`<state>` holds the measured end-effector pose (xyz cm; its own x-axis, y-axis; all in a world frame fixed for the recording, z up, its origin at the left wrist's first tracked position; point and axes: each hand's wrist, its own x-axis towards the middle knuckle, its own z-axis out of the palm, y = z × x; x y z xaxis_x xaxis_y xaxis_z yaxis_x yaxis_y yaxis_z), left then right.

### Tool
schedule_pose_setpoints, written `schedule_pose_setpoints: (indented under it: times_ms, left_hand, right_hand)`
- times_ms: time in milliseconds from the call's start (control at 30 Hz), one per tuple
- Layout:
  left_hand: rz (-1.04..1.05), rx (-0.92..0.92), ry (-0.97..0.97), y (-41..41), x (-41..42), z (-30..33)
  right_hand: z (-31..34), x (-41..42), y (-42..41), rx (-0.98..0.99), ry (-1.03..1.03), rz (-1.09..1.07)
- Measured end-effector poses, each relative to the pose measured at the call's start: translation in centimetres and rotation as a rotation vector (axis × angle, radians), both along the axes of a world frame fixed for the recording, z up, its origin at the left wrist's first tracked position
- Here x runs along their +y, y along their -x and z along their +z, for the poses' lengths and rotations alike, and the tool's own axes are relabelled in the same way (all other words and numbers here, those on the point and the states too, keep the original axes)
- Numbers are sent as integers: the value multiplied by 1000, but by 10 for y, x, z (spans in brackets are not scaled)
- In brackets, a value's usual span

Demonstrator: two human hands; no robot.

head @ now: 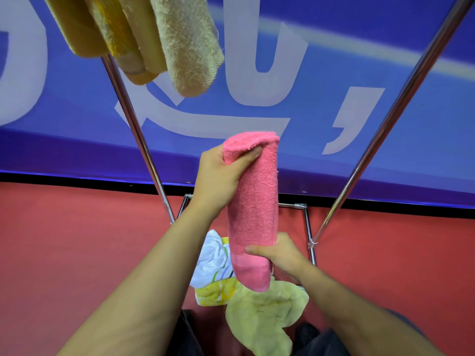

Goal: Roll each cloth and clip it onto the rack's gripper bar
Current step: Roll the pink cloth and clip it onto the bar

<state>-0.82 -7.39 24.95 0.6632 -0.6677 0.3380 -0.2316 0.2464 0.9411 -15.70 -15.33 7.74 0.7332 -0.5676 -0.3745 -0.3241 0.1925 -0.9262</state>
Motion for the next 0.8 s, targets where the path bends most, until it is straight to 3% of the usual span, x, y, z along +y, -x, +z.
schedule_pose_setpoints:
  times_ms: [267, 533, 700, 800]
  left_hand:
    - [26, 62, -12, -2, 2, 2]
    - [-139, 32, -130, 17, 1, -4]
    - [-32, 41, -106, 8, 1, -7]
    - [82, 170, -112, -8, 1, -19]
  right_hand:
    - [-11, 0, 7, 93, 78, 136]
    - [44, -8, -8, -186, 120, -88]
    - [56, -8, -3, -190, 187, -40]
    - [65, -9, 3, -227, 246, 54]
